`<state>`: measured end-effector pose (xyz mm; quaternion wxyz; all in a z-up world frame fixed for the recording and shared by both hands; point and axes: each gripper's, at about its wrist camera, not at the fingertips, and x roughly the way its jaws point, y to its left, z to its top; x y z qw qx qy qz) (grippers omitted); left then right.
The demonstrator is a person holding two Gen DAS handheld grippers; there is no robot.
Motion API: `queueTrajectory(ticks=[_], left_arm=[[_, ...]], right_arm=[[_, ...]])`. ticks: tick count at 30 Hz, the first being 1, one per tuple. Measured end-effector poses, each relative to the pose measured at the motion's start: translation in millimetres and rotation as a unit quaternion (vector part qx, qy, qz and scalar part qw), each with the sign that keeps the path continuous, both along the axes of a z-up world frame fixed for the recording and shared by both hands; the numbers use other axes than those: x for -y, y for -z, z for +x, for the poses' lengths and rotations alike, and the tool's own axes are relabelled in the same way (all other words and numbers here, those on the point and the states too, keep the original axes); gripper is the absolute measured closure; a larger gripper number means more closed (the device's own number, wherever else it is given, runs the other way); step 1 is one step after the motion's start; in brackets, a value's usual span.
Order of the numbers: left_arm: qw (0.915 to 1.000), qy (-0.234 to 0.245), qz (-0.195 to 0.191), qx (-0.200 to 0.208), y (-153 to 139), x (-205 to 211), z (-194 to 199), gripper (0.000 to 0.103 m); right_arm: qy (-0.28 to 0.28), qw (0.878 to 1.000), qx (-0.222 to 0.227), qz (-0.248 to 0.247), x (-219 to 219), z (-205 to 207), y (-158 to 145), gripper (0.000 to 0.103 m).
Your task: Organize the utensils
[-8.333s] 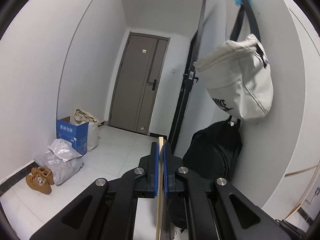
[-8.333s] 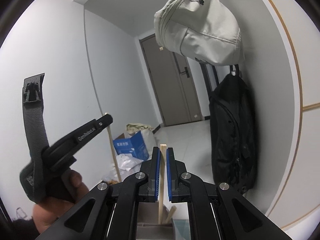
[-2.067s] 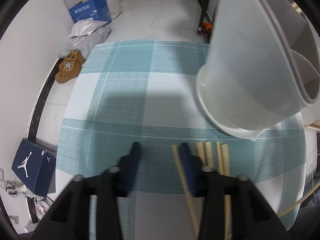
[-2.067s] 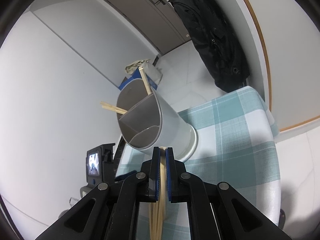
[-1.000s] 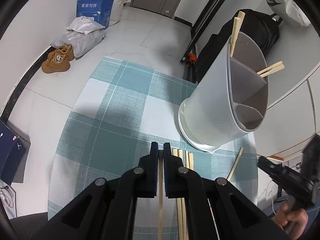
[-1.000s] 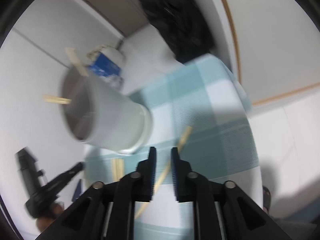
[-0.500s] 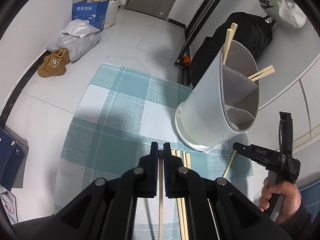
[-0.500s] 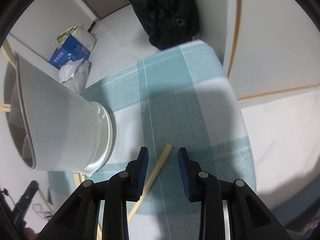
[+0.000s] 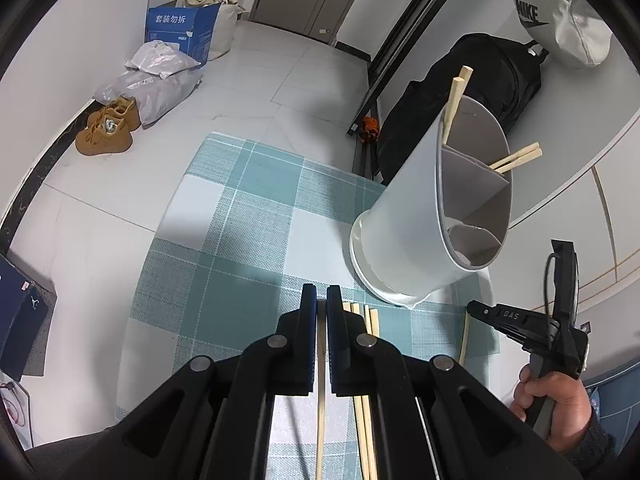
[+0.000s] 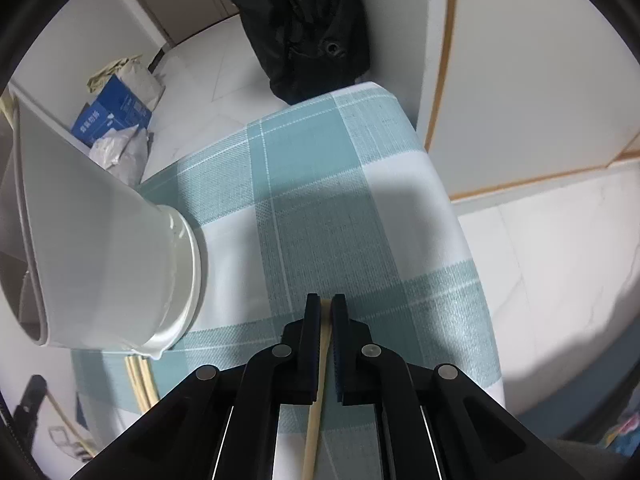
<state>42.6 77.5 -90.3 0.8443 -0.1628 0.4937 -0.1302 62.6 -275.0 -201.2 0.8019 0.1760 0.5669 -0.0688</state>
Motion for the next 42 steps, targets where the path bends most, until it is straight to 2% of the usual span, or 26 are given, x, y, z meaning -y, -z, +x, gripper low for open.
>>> queueTrajectory(ticks=[6,12,14,17,18,21,25,26,27,28,34,36,39,42], left_arm=[[0.9999,0.005,0.002,0.009,-4,2,-3,0.102],[1.0000,0.007,0.001,-0.002,0,7,-6,0.102],[1.0000,0.006,0.003,0.000,-1,7,-6,0.102],[1.0000,-0.001,0.000,0.000,-1,4,-4,0.102],[1.0000,-0.002,-0.001,-0.001,-1,3,-3,0.102],[1.0000,-0.007,-0.004,-0.005,1,0,-1,0.102],[1.0000,-0.006,-0.002,-0.004,1,0,-1,0.102],[1.0000,-0.005,-0.002,-0.003,1,0,-1,0.102],[1.0000,-0.005,-0.002,-0.002,0,0,0,0.102],[1.0000,-0.005,-0.002,-0.001,-1,0,-1,0.102],[1.0000,-0.002,0.001,0.010,-5,3,-2,0.102],[0.9999,0.001,0.001,0.014,-8,5,-3,0.102],[0.9997,0.006,0.001,0.023,-12,8,-6,0.102],[0.9990,0.013,0.000,0.042,-19,12,-11,0.102]], right_arm=[[0.007,0.998,0.018,0.058,15,-16,-3,0.103],[-0.008,0.997,0.032,0.065,18,-19,-7,0.099],[-0.029,0.998,0.030,0.041,8,-19,-8,0.096],[-0.069,0.997,0.028,-0.006,-13,-16,-7,0.084],[-0.079,0.996,0.029,-0.016,-19,-16,-6,0.083],[-0.103,0.992,0.029,-0.068,-36,-19,0,0.082],[-0.112,0.987,0.040,-0.108,-48,-21,1,0.083],[-0.112,0.986,0.041,-0.114,-50,-22,2,0.086],[-0.111,0.986,0.043,-0.120,-51,-22,2,0.094],[-0.109,0.985,0.045,-0.122,-51,-23,2,0.095],[-0.086,0.993,0.057,-0.063,-32,-28,-3,0.097],[-0.074,0.995,0.068,-0.027,-25,-33,-9,0.097],[-0.058,0.993,0.101,0.030,-15,-47,-24,0.097],[-0.052,0.987,0.135,0.067,-12,-57,-38,0.097]])
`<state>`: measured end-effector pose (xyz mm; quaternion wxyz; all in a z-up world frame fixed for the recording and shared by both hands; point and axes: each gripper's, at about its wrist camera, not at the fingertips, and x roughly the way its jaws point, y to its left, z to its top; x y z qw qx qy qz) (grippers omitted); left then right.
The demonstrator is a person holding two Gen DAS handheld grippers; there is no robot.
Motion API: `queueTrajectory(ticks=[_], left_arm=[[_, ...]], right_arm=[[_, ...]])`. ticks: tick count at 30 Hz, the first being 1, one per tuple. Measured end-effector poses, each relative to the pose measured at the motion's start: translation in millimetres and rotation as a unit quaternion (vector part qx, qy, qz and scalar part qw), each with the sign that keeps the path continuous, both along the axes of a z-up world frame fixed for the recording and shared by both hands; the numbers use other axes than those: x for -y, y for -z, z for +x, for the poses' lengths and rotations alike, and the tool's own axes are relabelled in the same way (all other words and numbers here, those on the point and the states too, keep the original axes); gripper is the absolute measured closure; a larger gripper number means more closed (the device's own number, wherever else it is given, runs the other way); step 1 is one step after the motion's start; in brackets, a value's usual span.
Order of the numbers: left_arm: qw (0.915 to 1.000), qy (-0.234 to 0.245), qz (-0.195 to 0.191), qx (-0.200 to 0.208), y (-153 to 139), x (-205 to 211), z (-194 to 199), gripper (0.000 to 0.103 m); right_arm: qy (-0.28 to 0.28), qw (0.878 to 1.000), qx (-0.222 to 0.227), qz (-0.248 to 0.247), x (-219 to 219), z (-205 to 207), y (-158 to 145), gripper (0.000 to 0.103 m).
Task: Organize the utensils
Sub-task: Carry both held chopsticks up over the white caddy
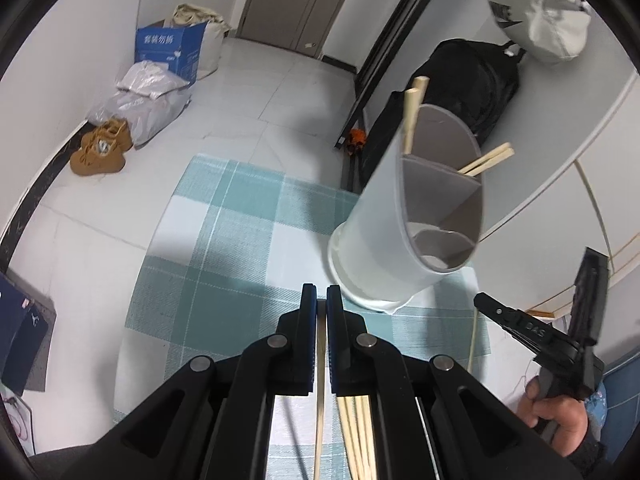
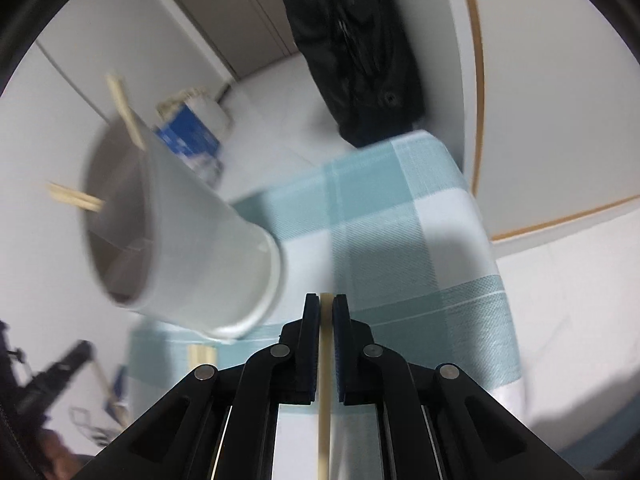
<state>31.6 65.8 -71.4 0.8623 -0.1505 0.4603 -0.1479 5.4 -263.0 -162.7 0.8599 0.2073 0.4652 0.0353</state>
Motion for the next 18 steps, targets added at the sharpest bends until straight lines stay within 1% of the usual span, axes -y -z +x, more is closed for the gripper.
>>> queueTrajectory(ticks=[2,4,6,8,10,13,15,18], left_arm=[[0.9999,0.005,-0.002,0.014,-6,2,-4,0.102],[0.9995,0.013,-0.006,0.030,-15,5,-9,0.102],[0.9987,0.019,-0.004,0.047,-22,7,-15,0.102],[0.9975,0.030,-0.004,0.064,-32,12,-21,0.102],[0.9958,0.040,0.006,0.082,-42,17,-28,0.102],[0.9938,0.049,0.016,0.098,-52,23,-32,0.102],[0.9928,0.052,0.013,0.107,-58,24,-33,0.102],[0.9909,0.054,0.002,0.123,-72,26,-36,0.102]], right_arm=[[-0.005,1.000,0.028,0.008,-6,-12,-14,0.097],[-0.008,0.998,0.060,0.005,-8,-23,-29,0.097],[-0.015,0.995,0.097,0.005,-14,-38,-43,0.097],[-0.018,0.992,0.127,-0.001,-20,-42,-55,0.097],[-0.022,0.986,0.162,0.004,-21,-48,-66,0.097],[-0.032,0.976,0.214,-0.009,-32,-58,-87,0.097],[-0.040,0.969,0.243,-0.010,-38,-60,-99,0.097],[-0.048,0.960,0.275,-0.014,-44,-62,-115,0.097]])
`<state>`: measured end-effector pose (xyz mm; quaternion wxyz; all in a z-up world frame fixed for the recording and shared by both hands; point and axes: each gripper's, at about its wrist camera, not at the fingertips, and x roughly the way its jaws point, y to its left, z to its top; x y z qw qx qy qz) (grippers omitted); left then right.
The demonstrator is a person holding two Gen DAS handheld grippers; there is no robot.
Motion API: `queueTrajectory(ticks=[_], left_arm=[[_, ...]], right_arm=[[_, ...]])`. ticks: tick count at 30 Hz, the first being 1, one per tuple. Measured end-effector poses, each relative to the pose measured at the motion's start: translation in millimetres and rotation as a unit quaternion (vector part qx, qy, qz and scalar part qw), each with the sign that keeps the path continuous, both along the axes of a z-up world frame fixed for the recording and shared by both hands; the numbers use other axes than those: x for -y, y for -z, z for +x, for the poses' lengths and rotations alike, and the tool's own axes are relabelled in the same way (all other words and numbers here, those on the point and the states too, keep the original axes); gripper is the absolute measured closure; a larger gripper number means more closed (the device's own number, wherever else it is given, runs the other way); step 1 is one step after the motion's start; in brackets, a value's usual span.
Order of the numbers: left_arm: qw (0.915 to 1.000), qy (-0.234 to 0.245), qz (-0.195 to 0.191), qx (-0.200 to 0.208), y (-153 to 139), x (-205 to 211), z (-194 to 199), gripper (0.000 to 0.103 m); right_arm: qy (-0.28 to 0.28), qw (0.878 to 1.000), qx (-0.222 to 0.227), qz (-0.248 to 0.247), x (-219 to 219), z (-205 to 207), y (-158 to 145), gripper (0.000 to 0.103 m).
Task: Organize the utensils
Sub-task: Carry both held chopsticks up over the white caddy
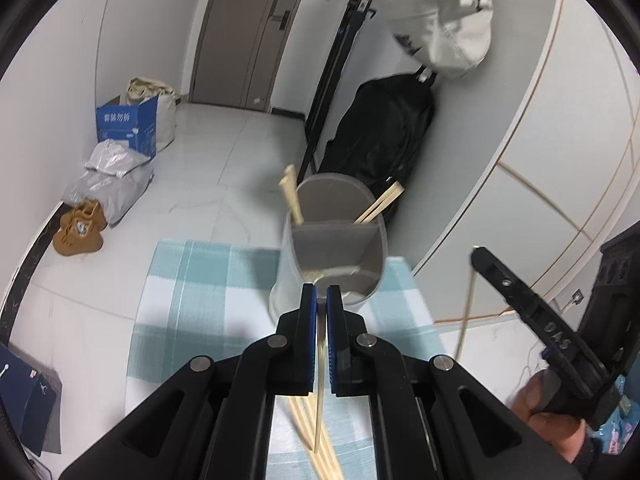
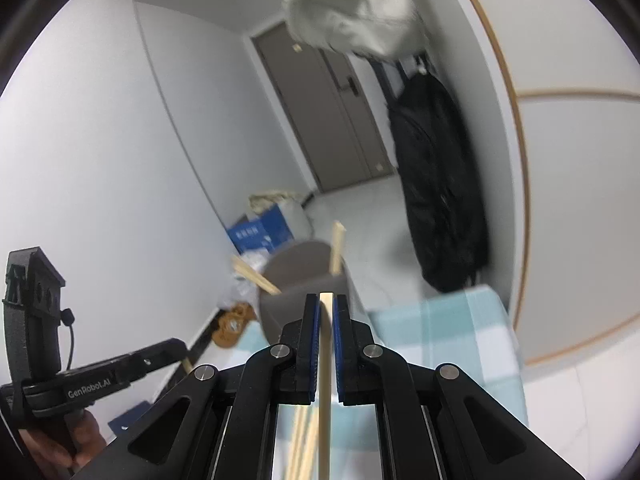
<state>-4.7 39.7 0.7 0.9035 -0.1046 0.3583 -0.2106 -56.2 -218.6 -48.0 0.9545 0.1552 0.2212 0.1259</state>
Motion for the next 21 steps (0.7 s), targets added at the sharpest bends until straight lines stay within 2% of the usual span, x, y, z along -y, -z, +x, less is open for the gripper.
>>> queueTrajectory(ticks=[3,9,15,21], left_arm=[[0.9996,0.000,-0.004,0.029,-18,2,-1,0.102],[0.9980,-0.001,-0.015,0.062,-53,4,13,0.102],[0.9943,-0.019,-0.016,0.103,-86,5,39,0.102],[0.9894,-0.043,-0.023,0.137,-100,7,67,0.102]], right_arm=[[-0.004,1.000,0.025,0.000,-5,6,-15,0.097],[-0.008,0.997,0.070,-0.006,-11,26,-43,0.097],[-0.005,0.992,0.123,-0.011,-20,65,-76,0.097],[0.008,0.989,0.145,-0.005,-31,116,-95,0.097]])
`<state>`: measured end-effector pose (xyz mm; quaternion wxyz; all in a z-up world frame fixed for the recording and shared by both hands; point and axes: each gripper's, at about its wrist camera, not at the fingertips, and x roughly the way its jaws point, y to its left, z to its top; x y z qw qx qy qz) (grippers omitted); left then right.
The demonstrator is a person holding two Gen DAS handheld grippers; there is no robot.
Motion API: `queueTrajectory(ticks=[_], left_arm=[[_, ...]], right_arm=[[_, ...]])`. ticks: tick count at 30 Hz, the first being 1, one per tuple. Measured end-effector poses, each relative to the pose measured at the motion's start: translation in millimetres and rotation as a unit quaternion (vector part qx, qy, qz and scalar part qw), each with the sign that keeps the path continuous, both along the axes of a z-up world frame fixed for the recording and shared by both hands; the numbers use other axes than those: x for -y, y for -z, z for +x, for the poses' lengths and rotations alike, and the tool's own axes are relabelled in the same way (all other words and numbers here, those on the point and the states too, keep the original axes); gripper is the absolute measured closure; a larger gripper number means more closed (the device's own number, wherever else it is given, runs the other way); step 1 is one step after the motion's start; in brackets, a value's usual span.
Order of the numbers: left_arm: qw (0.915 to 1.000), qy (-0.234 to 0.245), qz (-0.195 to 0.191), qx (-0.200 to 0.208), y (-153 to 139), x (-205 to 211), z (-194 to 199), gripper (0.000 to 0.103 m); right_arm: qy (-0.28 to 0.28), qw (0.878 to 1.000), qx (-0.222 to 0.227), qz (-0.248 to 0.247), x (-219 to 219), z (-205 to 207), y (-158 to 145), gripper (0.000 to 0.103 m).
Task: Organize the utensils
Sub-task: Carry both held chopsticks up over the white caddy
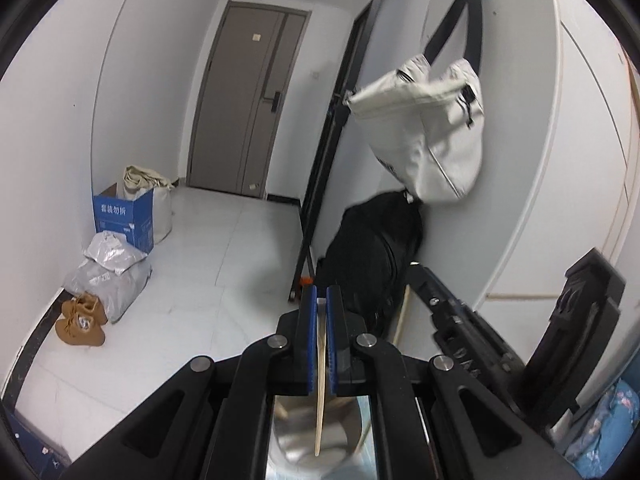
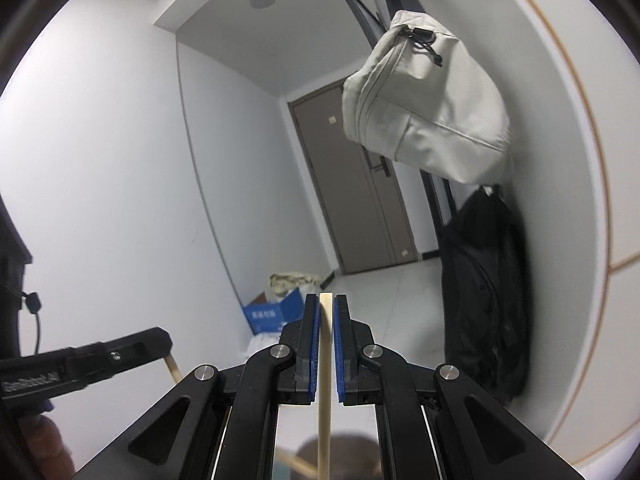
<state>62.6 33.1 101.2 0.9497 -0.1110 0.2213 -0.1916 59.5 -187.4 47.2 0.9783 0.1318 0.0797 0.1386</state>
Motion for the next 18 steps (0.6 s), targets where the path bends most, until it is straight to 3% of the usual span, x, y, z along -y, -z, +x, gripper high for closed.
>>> queueTrajectory(ticks=[10,18], left_arm=[[0.9993,-0.032,-0.014,-0.009,23,-5,48,0.102],[0.9996,-0.015,-0.012,-0.022,42,-2,58,0.102]], right_arm=[[0.030,1.000,-0.007,0.001,-14,69,20,0.097],[0.046,0.999,-0.014,-0.020,-18,82,44,0.097]])
